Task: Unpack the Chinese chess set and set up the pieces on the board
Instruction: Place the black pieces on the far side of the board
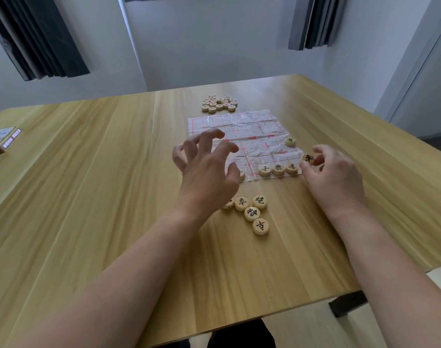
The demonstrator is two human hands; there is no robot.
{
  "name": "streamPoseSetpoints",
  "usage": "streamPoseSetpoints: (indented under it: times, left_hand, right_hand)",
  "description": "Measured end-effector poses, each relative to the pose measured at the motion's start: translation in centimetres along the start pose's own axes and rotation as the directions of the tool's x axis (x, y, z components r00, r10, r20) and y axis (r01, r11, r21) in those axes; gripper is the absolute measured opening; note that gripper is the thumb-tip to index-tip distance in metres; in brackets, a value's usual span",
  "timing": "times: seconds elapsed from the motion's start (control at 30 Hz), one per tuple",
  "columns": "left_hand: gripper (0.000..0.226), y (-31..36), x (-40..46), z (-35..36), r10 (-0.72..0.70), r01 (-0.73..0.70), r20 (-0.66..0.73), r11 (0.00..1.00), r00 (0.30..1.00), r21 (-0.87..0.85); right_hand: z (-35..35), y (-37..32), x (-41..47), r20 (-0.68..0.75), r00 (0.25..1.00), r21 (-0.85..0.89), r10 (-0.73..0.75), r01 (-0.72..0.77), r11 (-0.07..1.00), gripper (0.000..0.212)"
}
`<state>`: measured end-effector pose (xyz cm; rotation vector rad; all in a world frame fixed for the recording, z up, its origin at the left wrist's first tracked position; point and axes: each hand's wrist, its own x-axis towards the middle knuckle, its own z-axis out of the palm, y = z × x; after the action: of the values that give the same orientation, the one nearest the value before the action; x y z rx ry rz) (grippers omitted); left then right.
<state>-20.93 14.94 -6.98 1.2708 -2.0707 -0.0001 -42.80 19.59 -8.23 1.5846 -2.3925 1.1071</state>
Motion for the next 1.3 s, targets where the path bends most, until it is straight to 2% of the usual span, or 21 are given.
streamPoseSetpoints:
  times: [0.13, 0.37, 0.67, 0.77, 0.87, 0.93, 1.03, 1.1, 1.2, 1.3]
  left_hand:
    - [0.031, 0.2, -0.6, 1.1, -0.003, 0.002, -0.050, 1.000, 0.999, -0.030]
    - [0.026, -0.4, -0.8, 1.0, -0.160, 0.151, -0.086, 0.983, 0.983, -0.109]
    - [0.023, -0.4, -0.8, 1.2, -0.170, 0.163, -0.058, 0.981, 0.984, -0.109]
    - [0.024, -0.4, -0.8, 1.1, -0.183, 0.176, -0.052, 0.977, 0.982, -0.123]
    - [0.025, -0.4, -1.1, 0.7, -0.192, 0.184, -0.045, 0.973, 0.980, -0.138]
    - [0.028, -0.7, -1.5, 0.3, -0.167, 0.163, -0.025, 0.979, 0.986, -0.120]
    - [0.027, -1.5, -2.7, -0.4, -0.093, 0.095, 0.025, 0.992, 0.995, -0.082]
    - [0.025, -2.1, -3.6, -1.1, -0.072, 0.078, 0.078, 0.993, 0.994, -0.084]
    - [0.021, -2.4, -4.6, -1.9, -0.061, 0.077, 0.189, 0.994, 0.980, -0.079]
    - [0.023, -2.3, -4.4, -2.0, -0.069, 0.087, 0.244, 0.994, 0.967, -0.065]
  right_hand:
    - [0.6, 1.0, 0.4, 0.011, 0.997, -0.044, 0.076, -0.076, 0.996, 0.027]
    - [1.0, 1.6, 1.1, 0.032, 0.991, -0.115, 0.130, -0.126, 0.985, 0.033]
    - [1.1, 1.7, 1.0, 0.058, 0.990, -0.113, 0.128, -0.121, 0.986, 0.037]
    - [1.1, 1.6, 0.8, -0.008, 0.994, -0.045, 0.105, -0.105, 0.993, 0.037]
    - [0.7, 0.8, -0.2, -0.171, 0.985, 0.032, -0.001, 0.007, 0.999, 0.028]
    - [0.5, -0.5, -1.3, -0.207, 0.975, 0.088, -0.077, 0.097, 0.991, 0.024]
    - [0.7, -2.6, -3.1, -0.114, 0.967, 0.157, -0.230, 0.246, 0.957, 0.021]
    - [1.0, -3.5, -4.1, -0.022, 0.956, 0.222, -0.294, 0.291, 0.930, 0.020]
    - [1.3, -3.9, -5.0, 0.135, 0.948, 0.236, -0.289, 0.252, 0.938, 0.016]
    - [1.1, -3.9, -5.2, 0.244, 0.935, 0.202, -0.258, 0.211, 0.956, 0.019]
